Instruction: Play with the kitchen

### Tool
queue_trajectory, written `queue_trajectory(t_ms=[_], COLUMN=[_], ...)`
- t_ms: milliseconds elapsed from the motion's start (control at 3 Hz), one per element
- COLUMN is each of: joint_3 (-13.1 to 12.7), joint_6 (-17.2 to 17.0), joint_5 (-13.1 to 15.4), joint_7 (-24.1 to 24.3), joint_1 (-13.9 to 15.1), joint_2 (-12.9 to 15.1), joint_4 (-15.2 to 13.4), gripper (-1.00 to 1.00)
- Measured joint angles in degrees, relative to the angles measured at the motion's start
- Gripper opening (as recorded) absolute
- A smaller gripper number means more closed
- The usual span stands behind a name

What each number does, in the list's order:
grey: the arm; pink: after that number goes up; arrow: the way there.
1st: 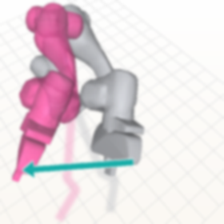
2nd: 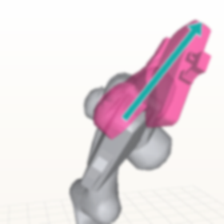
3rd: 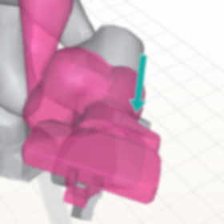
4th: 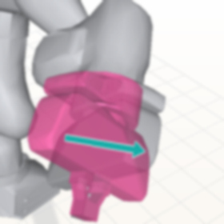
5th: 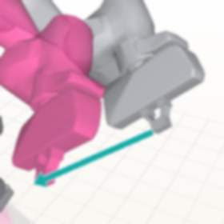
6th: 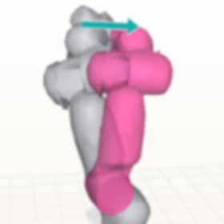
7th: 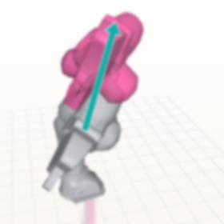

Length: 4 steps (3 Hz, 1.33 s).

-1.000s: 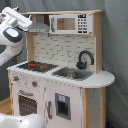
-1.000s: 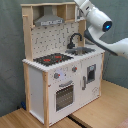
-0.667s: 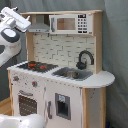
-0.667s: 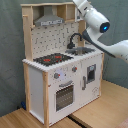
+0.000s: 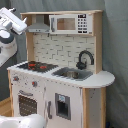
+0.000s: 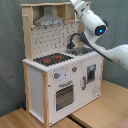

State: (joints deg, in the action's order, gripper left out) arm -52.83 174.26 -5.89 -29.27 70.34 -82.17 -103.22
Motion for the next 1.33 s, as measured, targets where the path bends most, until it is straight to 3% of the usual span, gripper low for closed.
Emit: queue_trajectory(t_ms=[667, 1333], joint_3=[1.0, 1.9], joint_6=[-10.7, -21.2], joint_5=[0.0, 0.1], joint_7=[9.0, 16.2], joint_1=[0.2, 0.1], joint_2=[-4.4, -4.7], joint_4=[2.3, 4.5], gripper=[1.00, 1.00])
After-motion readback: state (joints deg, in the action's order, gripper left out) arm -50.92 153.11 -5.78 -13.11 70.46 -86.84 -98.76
